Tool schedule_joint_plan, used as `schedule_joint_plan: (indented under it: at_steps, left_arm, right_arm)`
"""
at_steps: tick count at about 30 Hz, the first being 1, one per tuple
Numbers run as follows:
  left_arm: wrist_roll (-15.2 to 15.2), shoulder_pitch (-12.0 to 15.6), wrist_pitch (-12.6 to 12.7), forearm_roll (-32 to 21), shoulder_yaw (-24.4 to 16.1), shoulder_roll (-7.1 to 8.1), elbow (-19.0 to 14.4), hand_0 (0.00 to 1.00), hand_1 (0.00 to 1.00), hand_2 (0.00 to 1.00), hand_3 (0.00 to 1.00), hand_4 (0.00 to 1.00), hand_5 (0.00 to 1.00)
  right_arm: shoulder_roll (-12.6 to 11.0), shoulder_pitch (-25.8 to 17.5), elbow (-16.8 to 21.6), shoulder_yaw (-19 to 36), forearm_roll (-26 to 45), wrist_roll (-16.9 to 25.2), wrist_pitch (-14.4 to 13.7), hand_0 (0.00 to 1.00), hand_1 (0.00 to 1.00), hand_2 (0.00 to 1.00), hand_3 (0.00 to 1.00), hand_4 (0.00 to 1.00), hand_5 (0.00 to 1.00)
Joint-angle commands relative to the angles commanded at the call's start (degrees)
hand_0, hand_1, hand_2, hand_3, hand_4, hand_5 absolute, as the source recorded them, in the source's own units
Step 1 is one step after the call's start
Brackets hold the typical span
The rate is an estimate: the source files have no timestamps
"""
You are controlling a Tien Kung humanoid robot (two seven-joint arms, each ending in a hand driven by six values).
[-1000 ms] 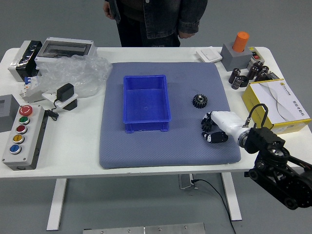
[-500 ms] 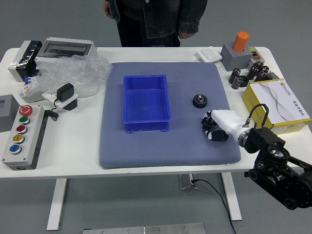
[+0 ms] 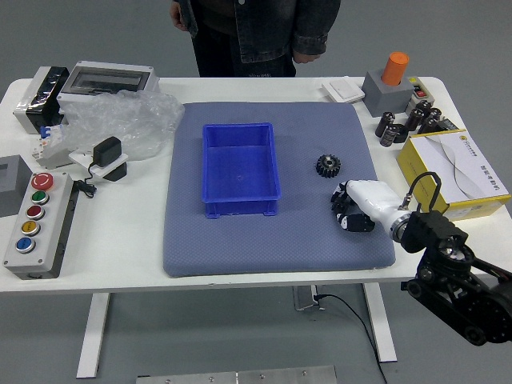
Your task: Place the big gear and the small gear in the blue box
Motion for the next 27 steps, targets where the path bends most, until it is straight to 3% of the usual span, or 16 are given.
schedule_joint_plan:
  at_steps: [20,27]
  left_arm:
    - [-0.02,-0.04,-0.02,0.07,0.01,0.22,0.0,0.733,0.684,0.71,0.711,0.431,0.027]
    - [0.01,-0.07,-0.05,0.28,-0.11,0.38,0.0,0.733,0.682,0.709,0.712,0.431,0.027]
  right_arm:
    - [0.0,1.71,4.29,4.24,-1.25,-0.88,-0.24,0.713,0.55,0.561,0.612,0.437,0.087]
    - [1.79,5.05,6.6,5.12,-1.97,-1.45,0.01,0.712,0.55,0.558,0.611,0.444,0.082]
